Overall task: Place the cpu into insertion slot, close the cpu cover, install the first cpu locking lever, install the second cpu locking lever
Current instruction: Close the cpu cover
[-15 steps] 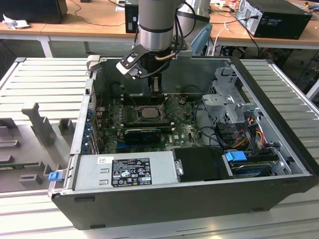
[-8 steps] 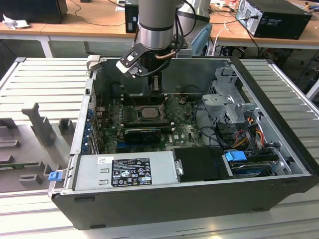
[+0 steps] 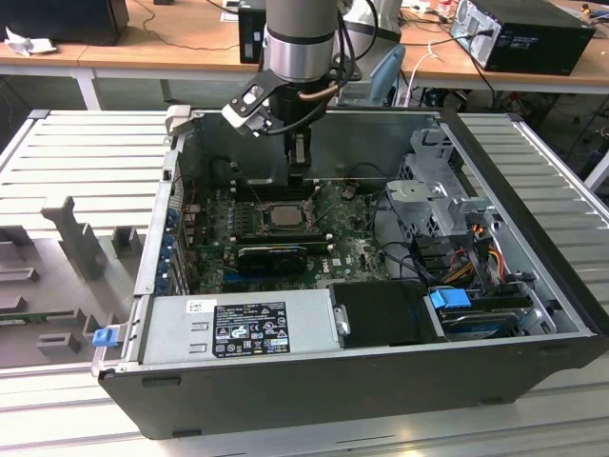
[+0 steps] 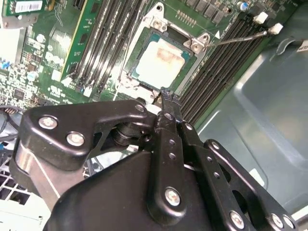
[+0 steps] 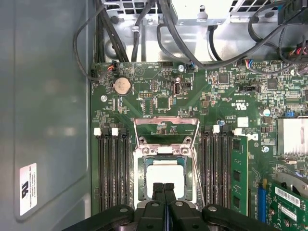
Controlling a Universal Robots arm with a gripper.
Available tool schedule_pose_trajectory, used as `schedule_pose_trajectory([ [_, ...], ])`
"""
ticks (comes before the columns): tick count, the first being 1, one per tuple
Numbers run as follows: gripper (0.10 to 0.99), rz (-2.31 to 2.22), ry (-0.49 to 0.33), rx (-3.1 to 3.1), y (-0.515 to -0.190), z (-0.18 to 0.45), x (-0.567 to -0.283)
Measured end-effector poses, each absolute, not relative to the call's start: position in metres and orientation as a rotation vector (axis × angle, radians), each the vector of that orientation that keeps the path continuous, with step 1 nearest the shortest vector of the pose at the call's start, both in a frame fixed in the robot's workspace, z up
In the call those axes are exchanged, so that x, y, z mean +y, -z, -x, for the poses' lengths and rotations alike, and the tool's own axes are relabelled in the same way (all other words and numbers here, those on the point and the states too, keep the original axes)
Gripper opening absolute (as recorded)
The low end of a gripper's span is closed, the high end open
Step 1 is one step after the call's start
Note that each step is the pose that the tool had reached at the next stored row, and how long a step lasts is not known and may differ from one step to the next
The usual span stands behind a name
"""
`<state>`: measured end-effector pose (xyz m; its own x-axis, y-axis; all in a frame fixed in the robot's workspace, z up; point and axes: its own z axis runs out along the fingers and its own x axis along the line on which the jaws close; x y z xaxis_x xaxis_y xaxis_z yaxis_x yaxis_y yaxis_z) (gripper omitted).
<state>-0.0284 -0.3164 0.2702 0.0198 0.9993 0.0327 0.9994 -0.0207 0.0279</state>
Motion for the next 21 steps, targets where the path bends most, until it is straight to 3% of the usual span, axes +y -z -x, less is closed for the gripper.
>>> schedule_pose_trajectory([
  [21, 0.106, 2.241, 0.067, -2.196, -0.27, -0.005, -0.316],
])
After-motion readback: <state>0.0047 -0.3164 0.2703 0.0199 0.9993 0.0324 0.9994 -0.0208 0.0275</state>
